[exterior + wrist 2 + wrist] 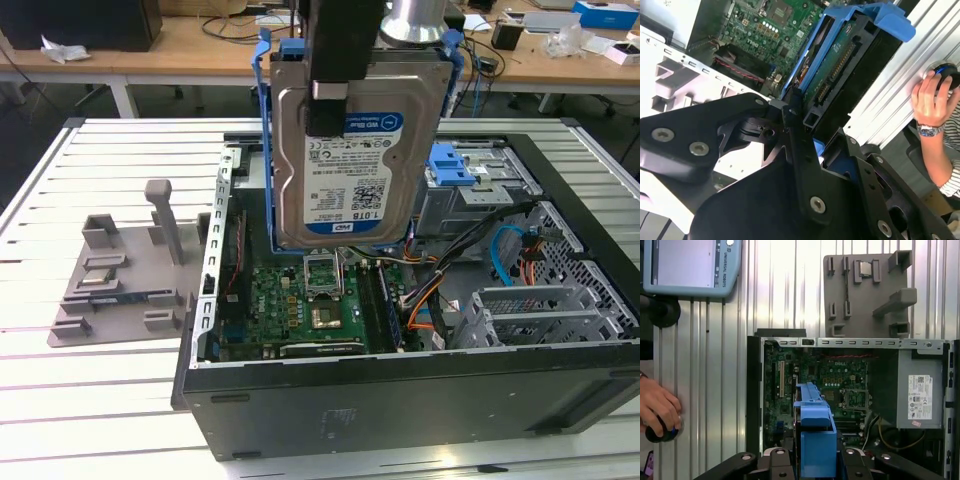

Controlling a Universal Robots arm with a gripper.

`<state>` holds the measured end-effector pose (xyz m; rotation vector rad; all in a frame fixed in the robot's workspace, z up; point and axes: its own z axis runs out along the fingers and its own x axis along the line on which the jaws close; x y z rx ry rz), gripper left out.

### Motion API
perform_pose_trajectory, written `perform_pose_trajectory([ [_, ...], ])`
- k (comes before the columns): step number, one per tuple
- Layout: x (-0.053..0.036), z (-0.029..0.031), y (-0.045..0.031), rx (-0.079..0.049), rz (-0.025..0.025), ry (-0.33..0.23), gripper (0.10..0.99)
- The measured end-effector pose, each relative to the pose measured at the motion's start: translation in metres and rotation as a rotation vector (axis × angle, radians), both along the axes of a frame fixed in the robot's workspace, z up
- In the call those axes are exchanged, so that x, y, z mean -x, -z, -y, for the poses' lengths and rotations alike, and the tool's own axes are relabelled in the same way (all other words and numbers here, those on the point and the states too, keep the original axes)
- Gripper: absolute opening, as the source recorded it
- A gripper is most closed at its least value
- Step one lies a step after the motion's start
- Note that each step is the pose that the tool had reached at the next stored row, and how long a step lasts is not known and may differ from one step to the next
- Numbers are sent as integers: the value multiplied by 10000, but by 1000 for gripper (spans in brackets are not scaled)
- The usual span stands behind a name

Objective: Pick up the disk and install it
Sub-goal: 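Pick up the disk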

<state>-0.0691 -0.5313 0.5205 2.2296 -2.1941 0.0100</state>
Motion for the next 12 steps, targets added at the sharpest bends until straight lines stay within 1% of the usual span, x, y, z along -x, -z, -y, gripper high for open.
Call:
perform_pose_trajectory([
  [2, -30, 0, -1, 2, -1, -1, 365],
  [12, -47, 0, 0, 0, 0, -3, 365],
])
